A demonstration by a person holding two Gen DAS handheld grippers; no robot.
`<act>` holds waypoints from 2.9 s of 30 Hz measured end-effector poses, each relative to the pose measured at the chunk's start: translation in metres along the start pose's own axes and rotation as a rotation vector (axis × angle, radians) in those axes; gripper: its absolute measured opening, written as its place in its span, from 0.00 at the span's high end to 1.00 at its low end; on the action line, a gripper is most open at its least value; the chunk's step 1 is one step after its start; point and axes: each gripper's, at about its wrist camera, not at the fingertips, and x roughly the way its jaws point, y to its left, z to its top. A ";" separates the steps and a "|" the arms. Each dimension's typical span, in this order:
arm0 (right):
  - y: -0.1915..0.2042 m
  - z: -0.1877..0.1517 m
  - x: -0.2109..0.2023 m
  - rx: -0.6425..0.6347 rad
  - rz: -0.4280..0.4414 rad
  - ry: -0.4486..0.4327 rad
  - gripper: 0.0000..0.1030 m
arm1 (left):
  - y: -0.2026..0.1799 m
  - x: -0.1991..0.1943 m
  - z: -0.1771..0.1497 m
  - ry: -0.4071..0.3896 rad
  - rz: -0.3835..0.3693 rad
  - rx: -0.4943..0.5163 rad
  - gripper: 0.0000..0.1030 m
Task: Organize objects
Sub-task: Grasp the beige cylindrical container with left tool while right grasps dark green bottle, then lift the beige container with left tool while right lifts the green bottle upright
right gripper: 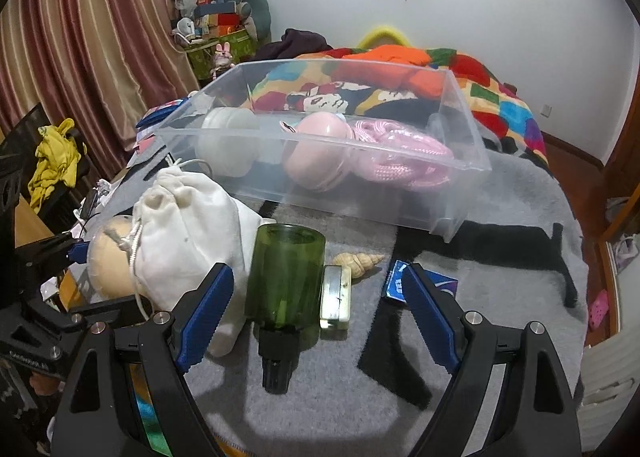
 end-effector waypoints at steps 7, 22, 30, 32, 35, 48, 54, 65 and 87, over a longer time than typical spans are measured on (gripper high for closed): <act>-0.001 0.002 0.013 0.011 0.019 0.020 0.19 | -0.008 0.011 0.004 0.011 -0.007 0.018 0.11; -0.008 0.008 0.027 0.058 0.112 0.046 0.38 | -0.011 0.020 0.005 -0.022 0.025 0.023 0.14; -0.003 0.007 0.023 0.039 0.121 0.034 0.47 | -0.006 0.016 0.006 -0.036 0.062 0.019 0.14; -0.002 0.007 0.021 0.039 0.122 0.026 0.47 | -0.002 0.014 0.006 -0.041 0.068 0.008 0.14; -0.001 0.007 0.016 0.034 0.117 0.011 0.47 | 0.004 0.010 0.005 -0.049 0.076 -0.009 0.14; -0.003 0.008 -0.010 0.041 0.094 -0.058 0.47 | 0.011 -0.022 0.013 -0.124 0.081 -0.038 0.14; -0.006 0.010 -0.022 0.048 0.081 -0.091 0.47 | 0.006 -0.035 0.018 -0.157 0.086 -0.030 0.14; -0.009 0.016 -0.035 0.044 0.077 -0.135 0.47 | -0.009 -0.048 0.037 -0.201 0.086 0.004 0.14; -0.020 0.006 -0.004 0.035 0.034 -0.033 0.44 | -0.012 -0.034 0.036 -0.170 0.067 0.005 0.14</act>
